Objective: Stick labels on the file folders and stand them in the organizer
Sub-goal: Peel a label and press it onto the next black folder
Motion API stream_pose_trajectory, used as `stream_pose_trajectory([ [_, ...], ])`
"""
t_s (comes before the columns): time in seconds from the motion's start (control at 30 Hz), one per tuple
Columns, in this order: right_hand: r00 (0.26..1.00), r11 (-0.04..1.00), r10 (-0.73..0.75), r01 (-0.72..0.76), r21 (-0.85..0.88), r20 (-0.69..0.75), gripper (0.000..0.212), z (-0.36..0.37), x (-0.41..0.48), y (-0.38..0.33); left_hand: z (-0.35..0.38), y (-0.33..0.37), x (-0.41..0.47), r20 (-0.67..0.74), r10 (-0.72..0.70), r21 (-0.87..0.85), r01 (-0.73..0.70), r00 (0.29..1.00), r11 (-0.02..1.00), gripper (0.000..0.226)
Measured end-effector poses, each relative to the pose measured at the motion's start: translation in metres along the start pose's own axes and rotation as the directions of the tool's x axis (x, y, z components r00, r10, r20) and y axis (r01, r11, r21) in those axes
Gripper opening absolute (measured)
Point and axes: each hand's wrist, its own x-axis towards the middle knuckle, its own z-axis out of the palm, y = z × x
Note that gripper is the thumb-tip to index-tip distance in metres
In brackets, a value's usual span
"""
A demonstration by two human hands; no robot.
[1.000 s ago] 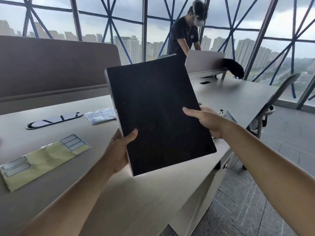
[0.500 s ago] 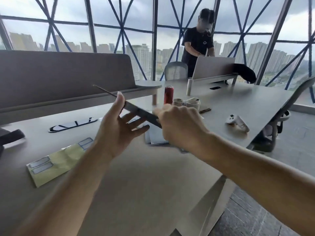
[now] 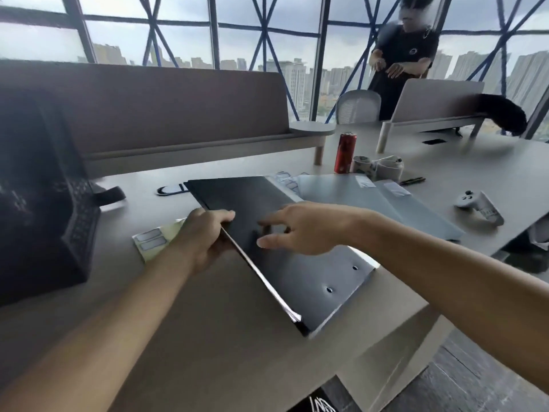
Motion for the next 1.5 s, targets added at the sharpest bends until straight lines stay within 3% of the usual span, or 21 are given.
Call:
stream_pose_trajectory([
  [0.13,0.977,0.987,-0.162,0.163,-0.002,-0.140,0.053,0.020,0.048,-0.011,-0.054,-0.006,-0.024,-0.071,-0.039,0.025,0.041,0.997,0.999,0.028],
  [0.23,0.942,0.958,-0.277,0.286,0.022,-0.189,0.063,0.038,0.079,-0.030,-0.088,-0.016,-0.049,-0.127,-0.059,0.149,0.078,0.990,0.986,0.023],
  [0.4,0.946,0.954,-0.299,0.301,0.003,-0.123,0.067,0.085,0.108,-0.064,-0.112,-0.032,-0.081,-0.141,0.002,0.292,0.040,0.990,0.956,0.016],
  [0.47,0.947,0.950,-0.305,0.310,0.032,-0.103,0.065,0.103,0.111,-0.072,-0.124,-0.032,-0.082,-0.113,0.034,0.535,0.032,0.993,0.844,0.021],
  [0.57,0.933,0.936,-0.331,0.343,0.072,-0.138,0.062,0.108,0.114,-0.075,-0.152,-0.020,-0.075,-0.171,-0.005,0.803,0.142,0.985,0.579,0.032],
  [0.63,0.926,0.931,-0.338,0.355,0.081,-0.172,0.062,0.106,0.118,-0.074,-0.168,-0.010,-0.064,-0.201,0.013,0.860,0.170,0.980,0.481,0.036],
  [0.8,0.923,0.932,-0.338,0.356,0.070,-0.183,0.057,0.115,0.129,-0.069,-0.166,-0.007,-0.039,-0.173,0.155,0.953,0.125,0.973,0.275,0.020],
  [0.9,0.922,0.931,-0.341,0.359,0.070,-0.184,0.056,0.113,0.135,-0.070,-0.155,-0.023,-0.023,-0.097,0.263,0.981,0.048,0.960,0.187,0.034],
  [1.0,0.940,0.944,-0.322,0.328,0.040,-0.114,0.053,0.096,0.146,-0.073,-0.150,-0.042,-0.014,-0.034,0.280,0.996,0.008,0.959,0.093,0.050],
  [1.13,0.964,0.969,-0.205,0.224,0.106,-0.169,0.035,0.069,0.188,-0.083,-0.155,-0.053,-0.010,-0.026,0.293,0.996,0.001,0.956,0.086,0.047],
  [1.23,0.977,0.983,-0.124,0.145,0.114,-0.175,0.033,0.069,0.221,-0.094,-0.158,-0.054,-0.010,-0.011,0.298,0.996,-0.017,0.955,0.089,0.047],
  [1.37,0.978,0.943,0.001,0.069,0.325,-0.208,0.033,0.086,0.245,-0.099,-0.162,-0.058,-0.007,-0.009,0.321,0.994,-0.026,0.947,0.106,0.056],
  [1.5,0.980,0.967,0.016,0.035,0.253,-0.199,0.041,0.098,0.254,-0.095,-0.164,-0.061,-0.003,0.014,0.367,0.997,-0.043,0.930,0.069,0.070],
])
